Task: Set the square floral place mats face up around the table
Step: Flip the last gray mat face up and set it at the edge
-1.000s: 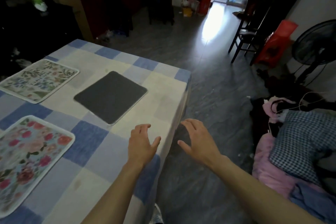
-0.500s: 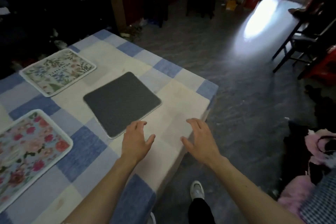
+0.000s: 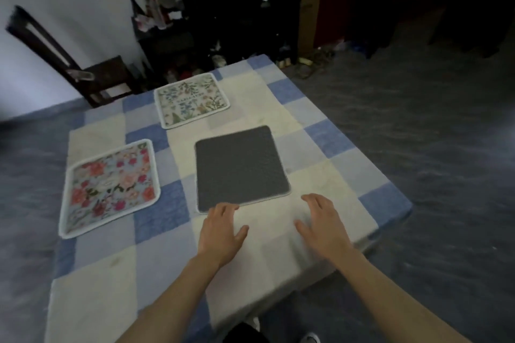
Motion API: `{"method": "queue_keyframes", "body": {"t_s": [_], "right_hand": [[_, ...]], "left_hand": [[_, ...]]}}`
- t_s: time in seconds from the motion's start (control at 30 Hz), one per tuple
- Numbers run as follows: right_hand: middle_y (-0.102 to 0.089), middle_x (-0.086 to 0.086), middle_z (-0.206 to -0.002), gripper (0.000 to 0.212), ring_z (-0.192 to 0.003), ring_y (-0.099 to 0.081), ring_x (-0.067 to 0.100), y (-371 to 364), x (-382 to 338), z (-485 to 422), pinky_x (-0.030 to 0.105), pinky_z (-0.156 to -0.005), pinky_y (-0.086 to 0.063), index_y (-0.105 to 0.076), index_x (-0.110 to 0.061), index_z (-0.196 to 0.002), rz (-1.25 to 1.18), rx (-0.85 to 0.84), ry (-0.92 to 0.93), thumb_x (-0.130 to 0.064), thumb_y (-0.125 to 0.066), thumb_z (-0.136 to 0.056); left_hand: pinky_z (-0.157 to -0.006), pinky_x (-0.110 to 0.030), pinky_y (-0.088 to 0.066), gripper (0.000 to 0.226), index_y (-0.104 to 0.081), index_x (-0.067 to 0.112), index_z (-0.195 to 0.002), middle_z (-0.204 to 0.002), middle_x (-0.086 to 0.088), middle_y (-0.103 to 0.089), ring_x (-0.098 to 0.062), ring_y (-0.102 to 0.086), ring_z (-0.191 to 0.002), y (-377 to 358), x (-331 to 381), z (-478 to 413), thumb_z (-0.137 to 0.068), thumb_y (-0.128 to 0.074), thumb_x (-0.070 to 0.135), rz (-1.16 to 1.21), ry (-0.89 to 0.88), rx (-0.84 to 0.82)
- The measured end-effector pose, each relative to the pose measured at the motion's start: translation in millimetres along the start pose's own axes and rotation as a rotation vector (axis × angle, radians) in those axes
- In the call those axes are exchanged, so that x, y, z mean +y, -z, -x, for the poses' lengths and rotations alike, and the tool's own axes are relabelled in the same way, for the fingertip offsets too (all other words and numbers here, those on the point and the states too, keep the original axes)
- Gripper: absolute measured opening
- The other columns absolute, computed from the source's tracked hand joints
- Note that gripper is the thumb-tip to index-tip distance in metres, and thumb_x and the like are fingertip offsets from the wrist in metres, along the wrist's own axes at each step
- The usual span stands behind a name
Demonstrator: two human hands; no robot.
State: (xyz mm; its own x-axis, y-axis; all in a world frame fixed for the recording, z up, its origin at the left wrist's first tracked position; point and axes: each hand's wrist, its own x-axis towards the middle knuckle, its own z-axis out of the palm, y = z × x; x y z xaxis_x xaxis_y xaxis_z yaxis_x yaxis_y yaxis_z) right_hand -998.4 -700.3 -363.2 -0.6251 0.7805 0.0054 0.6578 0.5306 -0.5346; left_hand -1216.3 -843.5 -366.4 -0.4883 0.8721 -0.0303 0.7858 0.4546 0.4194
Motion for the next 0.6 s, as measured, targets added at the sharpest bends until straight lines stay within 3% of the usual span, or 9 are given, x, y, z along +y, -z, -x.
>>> {"method": "queue_keyframes", "body": {"t_s": [0.23,0.6], "right_hand": [[-0.046,0.01,-0.137,0.058,-0.127,-0.04,0.026,-5.3,-12.7,-60.4,0.037,-0.104,-0.036,-0.043,-0.012,-0.135,0.1,-0.057,0.109,-0.038,-0.062,-0.087],[-0.047,0.008,-0.136,0.06,-0.122,-0.045,0.027,-29.1,-20.9,-106.6,0.037,-0.1,-0.042,-0.045,-0.016,-0.135,0.252,-0.238,0.098,-0.024,-0.069,-0.081]], "left_hand": [[-0.101,-0.038,-0.04,0.052,-0.048,0.018,-0.131,-0.132,-0.006,-0.049,-0.026,-0.043,-0.121,4.1,-33.0,-29.7,-0.086,-0.062,0.041,-0.032,0.083,0.045],[-0.097,-0.041,-0.043,0.048,-0.048,0.017,-0.127,-0.13,-0.008,-0.05,-0.028,-0.045,-0.116,-16.1,-80.8,-57.1,-0.086,-0.061,0.039,0.044,0.15,0.021]]}}
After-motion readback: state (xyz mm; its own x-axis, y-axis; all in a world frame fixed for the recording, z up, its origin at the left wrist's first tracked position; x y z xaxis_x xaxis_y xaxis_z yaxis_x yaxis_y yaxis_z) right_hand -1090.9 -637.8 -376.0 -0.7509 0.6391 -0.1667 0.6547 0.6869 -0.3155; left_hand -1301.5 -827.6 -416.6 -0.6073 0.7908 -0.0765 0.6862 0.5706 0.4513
